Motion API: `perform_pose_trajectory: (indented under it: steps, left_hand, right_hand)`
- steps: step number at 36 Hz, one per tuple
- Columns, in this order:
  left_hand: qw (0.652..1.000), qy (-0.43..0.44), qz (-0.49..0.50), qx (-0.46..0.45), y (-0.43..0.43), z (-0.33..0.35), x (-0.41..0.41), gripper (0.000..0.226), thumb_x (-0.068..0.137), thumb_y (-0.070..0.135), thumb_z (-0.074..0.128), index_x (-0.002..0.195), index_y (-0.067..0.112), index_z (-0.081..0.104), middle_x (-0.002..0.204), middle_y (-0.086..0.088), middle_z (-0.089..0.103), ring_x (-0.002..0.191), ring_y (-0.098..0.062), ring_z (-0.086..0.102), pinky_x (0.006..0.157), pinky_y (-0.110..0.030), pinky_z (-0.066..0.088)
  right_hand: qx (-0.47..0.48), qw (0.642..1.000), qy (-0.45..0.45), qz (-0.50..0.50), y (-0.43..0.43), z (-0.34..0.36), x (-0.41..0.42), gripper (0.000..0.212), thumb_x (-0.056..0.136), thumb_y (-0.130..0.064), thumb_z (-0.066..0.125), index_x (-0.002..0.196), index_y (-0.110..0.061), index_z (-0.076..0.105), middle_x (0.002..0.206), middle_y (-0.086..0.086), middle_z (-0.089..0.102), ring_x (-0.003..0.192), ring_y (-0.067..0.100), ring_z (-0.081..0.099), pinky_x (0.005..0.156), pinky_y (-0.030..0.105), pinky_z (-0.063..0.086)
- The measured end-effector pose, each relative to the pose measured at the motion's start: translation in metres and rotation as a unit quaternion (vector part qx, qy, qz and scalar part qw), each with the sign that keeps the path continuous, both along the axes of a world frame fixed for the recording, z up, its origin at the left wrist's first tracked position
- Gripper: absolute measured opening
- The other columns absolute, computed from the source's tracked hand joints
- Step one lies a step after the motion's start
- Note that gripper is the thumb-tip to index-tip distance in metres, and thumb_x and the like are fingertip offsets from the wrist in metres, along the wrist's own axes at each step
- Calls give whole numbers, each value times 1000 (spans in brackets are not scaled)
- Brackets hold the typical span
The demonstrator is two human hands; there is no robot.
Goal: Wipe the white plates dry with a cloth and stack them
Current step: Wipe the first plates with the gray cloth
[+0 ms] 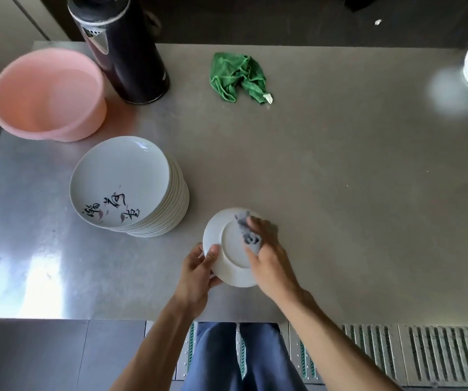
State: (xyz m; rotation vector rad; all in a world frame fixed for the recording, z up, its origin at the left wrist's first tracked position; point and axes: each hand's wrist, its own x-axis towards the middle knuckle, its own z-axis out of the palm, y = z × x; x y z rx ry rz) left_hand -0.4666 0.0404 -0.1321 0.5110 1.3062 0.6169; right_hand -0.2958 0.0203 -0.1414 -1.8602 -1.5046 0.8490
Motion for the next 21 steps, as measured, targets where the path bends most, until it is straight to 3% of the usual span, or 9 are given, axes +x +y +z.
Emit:
perform_pose_trajectory:
  steps: [2, 3, 7, 11, 15, 17, 19, 21]
  left_hand:
    - [1000, -9, 3, -18, 2, 0, 2, 24, 102, 28, 59, 115, 9, 63, 103, -11, 75, 89, -21, 73, 70, -34, 60]
    - [1000, -12, 2, -22, 3, 0, 2, 25, 103, 28, 59, 117, 9, 63, 104, -12, 76, 89, -22, 74, 70, -34, 60]
    - [1000, -15, 7, -24, 13, 2, 1, 31, 106, 25, 52, 125, 2, 61, 103, -15, 76, 84, -23, 74, 64, -34, 60]
    - [999, -10, 21, -36, 16, 3, 1, 39, 105, 25, 55, 129, -5, 54, 106, -18, 73, 89, -27, 72, 67, -38, 61]
    - [999, -8, 24, -34, 15, 4, 3, 38, 104, 24, 56, 129, -4, 54, 103, -13, 72, 89, -24, 70, 67, -35, 61]
    - [999, -11, 16, -28, 14, 5, 4, 36, 104, 23, 56, 129, -3, 55, 102, -11, 72, 89, -23, 70, 68, -36, 62]
    - [1000, -17, 7, -20, 13, 6, 7, 35, 104, 23, 56, 129, -2, 56, 103, -12, 74, 90, -24, 71, 71, -38, 63]
    - [1000, -26, 4, -13, 14, 9, 8, 33, 105, 21, 55, 128, -3, 57, 103, -13, 75, 89, -23, 72, 71, -38, 63]
  right_hand:
    - [-7, 995, -76, 70, -5, -5, -12, 60, 96, -16, 61, 151, -9, 39, 162, 10, 22, 152, 31, 19, 124, 39, 15]
    - [8, 991, -95, 95, -7, -5, -16, 60, 95, -18, 62, 150, -8, 41, 161, 13, 23, 151, 33, 16, 124, 44, 15]
    - [57, 973, -105, 196, -17, -1, -16, 54, 98, -32, 52, 148, -10, 47, 159, 10, 34, 150, 27, 25, 123, 43, 22]
    - [66, 969, -113, 210, -35, -7, 7, 50, 97, -28, 60, 143, -11, 53, 156, 7, 40, 148, 22, 32, 117, 45, 34]
    - [32, 975, -161, 150, -31, -8, 20, 53, 96, -30, 61, 143, -8, 52, 157, 8, 38, 148, 24, 31, 113, 44, 39]
    - [-13, 978, -170, 118, -17, -7, 14, 58, 99, -33, 58, 149, -7, 43, 161, 9, 28, 152, 22, 17, 120, 42, 29]
    - [-56, 985, -140, 87, -1, -3, 2, 62, 103, -38, 48, 155, -9, 30, 165, 9, 14, 151, 15, -3, 126, 34, 8]
    - [-60, 988, -115, 88, 9, 2, -11, 63, 105, -41, 40, 156, -8, 25, 165, 12, 9, 149, 14, -10, 125, 31, -2]
